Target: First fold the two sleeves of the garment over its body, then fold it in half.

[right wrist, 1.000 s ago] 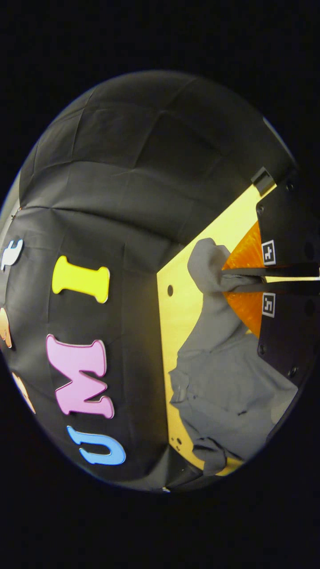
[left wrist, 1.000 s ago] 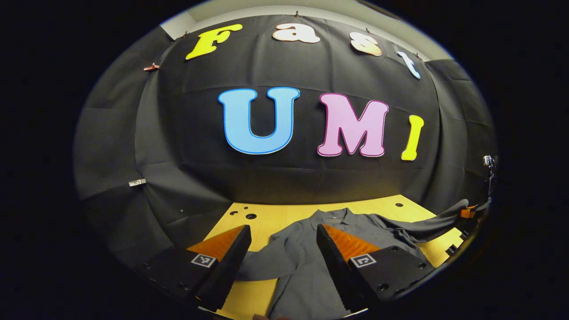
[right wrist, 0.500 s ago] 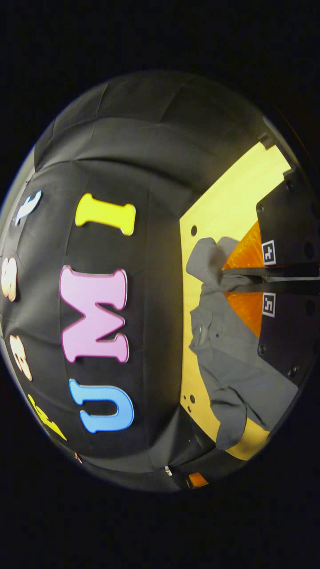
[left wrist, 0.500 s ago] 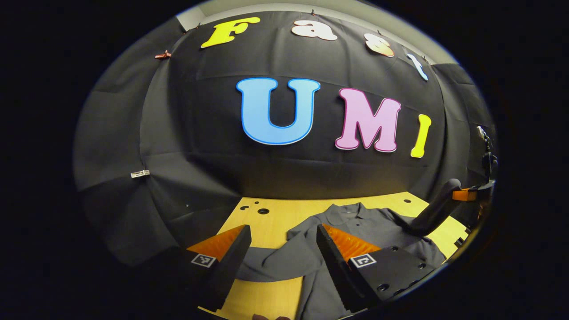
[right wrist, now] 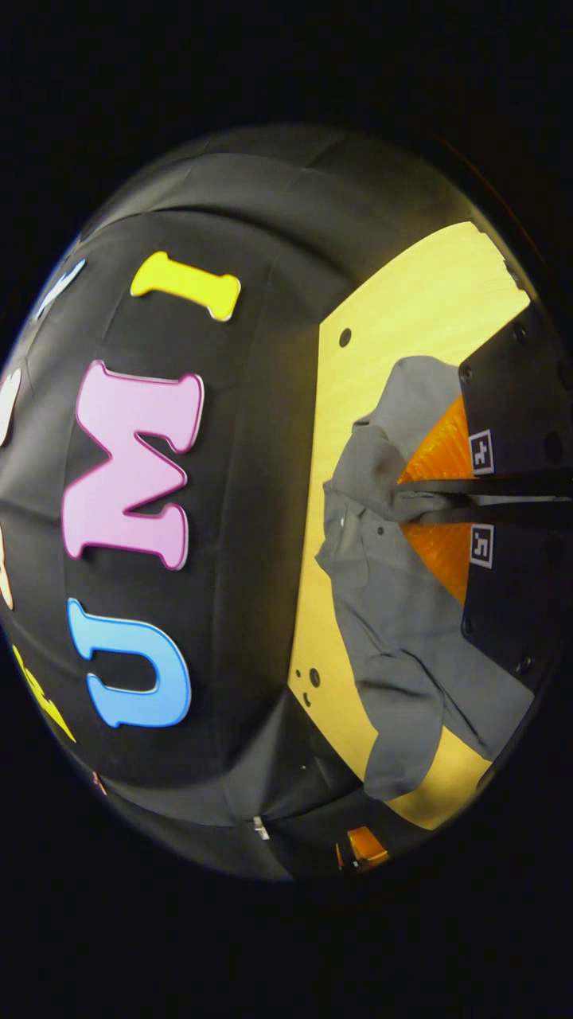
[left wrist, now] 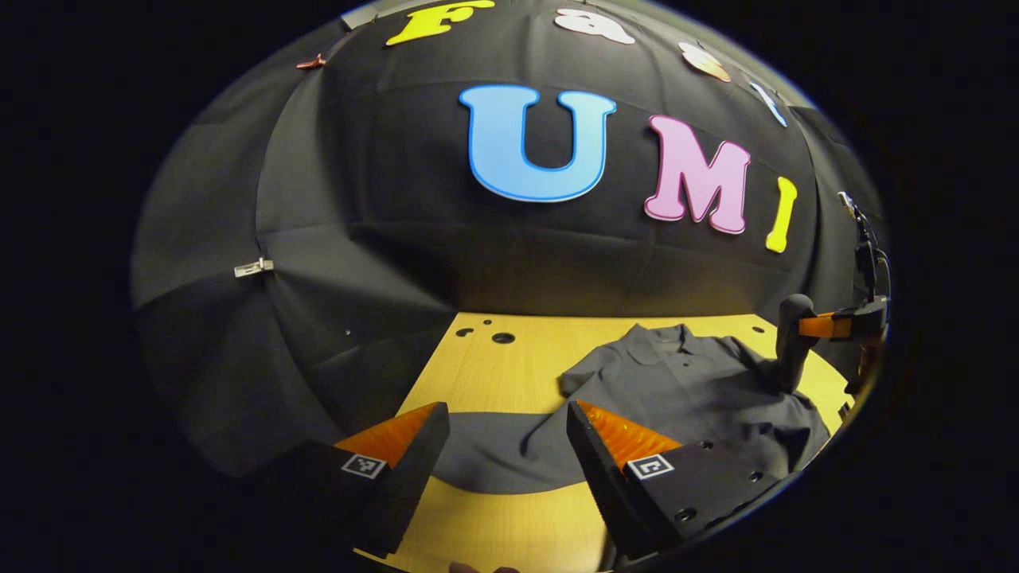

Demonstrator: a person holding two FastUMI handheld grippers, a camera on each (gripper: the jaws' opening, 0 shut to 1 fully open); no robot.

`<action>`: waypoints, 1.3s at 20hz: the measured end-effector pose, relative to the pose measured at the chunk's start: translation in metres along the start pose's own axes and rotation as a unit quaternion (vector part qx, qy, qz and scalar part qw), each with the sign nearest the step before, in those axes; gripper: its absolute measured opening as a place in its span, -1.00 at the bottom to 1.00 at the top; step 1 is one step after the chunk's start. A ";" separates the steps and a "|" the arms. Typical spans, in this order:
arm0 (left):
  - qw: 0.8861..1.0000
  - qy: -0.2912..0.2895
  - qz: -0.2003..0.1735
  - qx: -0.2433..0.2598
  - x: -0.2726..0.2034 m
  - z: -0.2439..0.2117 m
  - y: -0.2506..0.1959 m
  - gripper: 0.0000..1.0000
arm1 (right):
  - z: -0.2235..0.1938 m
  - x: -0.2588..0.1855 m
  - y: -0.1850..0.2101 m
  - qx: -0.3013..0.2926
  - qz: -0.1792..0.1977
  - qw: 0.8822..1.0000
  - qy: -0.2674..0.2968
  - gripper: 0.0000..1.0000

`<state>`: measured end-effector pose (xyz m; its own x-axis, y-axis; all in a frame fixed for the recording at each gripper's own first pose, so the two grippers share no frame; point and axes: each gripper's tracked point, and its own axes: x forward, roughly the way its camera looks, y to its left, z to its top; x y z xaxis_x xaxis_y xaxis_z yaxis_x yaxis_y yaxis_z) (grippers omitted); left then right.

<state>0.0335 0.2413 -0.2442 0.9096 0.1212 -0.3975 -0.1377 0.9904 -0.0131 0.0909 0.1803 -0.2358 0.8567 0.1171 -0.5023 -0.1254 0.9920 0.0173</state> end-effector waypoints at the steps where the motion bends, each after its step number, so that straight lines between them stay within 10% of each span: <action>1: 1.000 0.008 0.009 0.001 0.009 -0.010 0.011 0.89 | -0.007 0.007 0.008 -0.008 0.004 1.000 0.009 -0.84; 16: 0.991 0.128 0.041 -0.012 0.096 -0.112 0.063 0.89 | -0.103 0.072 0.089 -0.068 0.056 0.986 0.142 -0.75; 25: 0.984 0.172 0.042 0.007 0.104 -0.137 0.065 0.94 | -0.117 0.065 0.142 -0.047 0.120 0.977 0.170 -0.16; 26: 0.984 0.173 0.042 0.007 0.104 -0.136 0.064 0.94 | -0.119 0.062 0.153 -0.043 0.135 0.975 0.173 0.15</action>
<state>0.0658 0.3086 -0.4114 0.7074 0.1742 -0.6850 -0.1985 0.9791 0.0440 0.0656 0.3332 -0.3671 0.5686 0.3356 -0.7511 -0.3774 0.9177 0.1243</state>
